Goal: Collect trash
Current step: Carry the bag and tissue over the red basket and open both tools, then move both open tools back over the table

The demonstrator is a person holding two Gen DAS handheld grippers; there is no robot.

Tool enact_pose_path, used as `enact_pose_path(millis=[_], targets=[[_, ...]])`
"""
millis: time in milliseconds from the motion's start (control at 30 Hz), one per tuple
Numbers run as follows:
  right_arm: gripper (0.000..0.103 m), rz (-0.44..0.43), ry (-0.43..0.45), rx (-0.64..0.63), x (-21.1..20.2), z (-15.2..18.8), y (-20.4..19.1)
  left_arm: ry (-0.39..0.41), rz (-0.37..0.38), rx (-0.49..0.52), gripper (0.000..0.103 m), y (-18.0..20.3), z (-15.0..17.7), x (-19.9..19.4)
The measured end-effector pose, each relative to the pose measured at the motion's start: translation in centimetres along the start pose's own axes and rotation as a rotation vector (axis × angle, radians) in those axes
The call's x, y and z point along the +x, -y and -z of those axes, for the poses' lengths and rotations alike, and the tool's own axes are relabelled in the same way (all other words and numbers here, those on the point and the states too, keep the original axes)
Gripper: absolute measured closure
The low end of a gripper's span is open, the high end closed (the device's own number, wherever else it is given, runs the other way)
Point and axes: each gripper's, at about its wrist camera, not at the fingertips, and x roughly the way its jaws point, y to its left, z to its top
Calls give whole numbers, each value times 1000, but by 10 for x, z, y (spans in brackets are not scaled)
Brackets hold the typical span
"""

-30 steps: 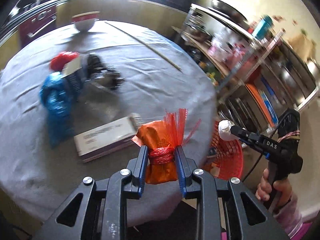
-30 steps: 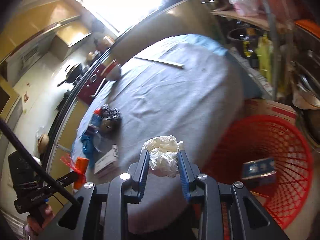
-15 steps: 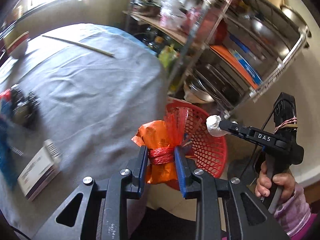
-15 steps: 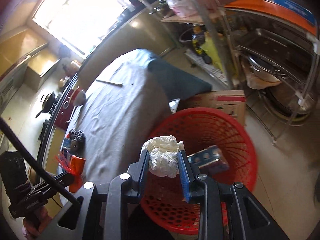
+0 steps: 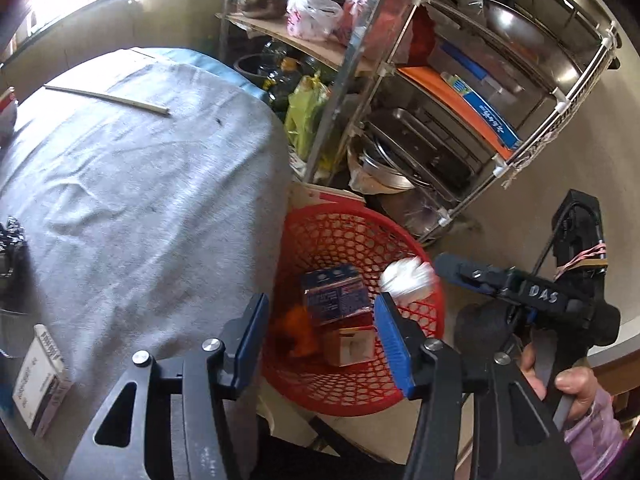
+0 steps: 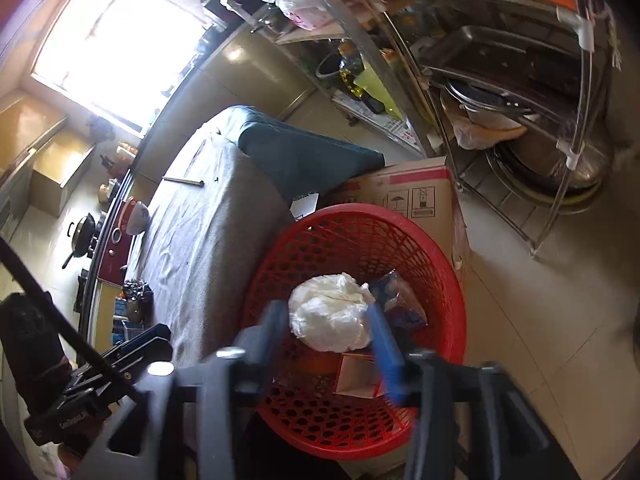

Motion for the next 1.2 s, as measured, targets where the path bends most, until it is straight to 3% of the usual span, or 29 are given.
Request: enact_pose_path(millis=[300, 733, 1000, 1200], targets=[[39, -18, 40, -19, -3, -2, -14, 60, -115, -54, 45, -36, 19, -37], [39, -35, 69, -269, 5, 14, -106, 166, -323, -137, 38, -80, 51, -96], [39, -55, 93, -405, 7, 32, -162, 203, -396, -180, 38, -98, 70, -116], [39, -78, 90, -457, 10, 44, -187, 203, -405, -240, 36, -117, 93, -126]])
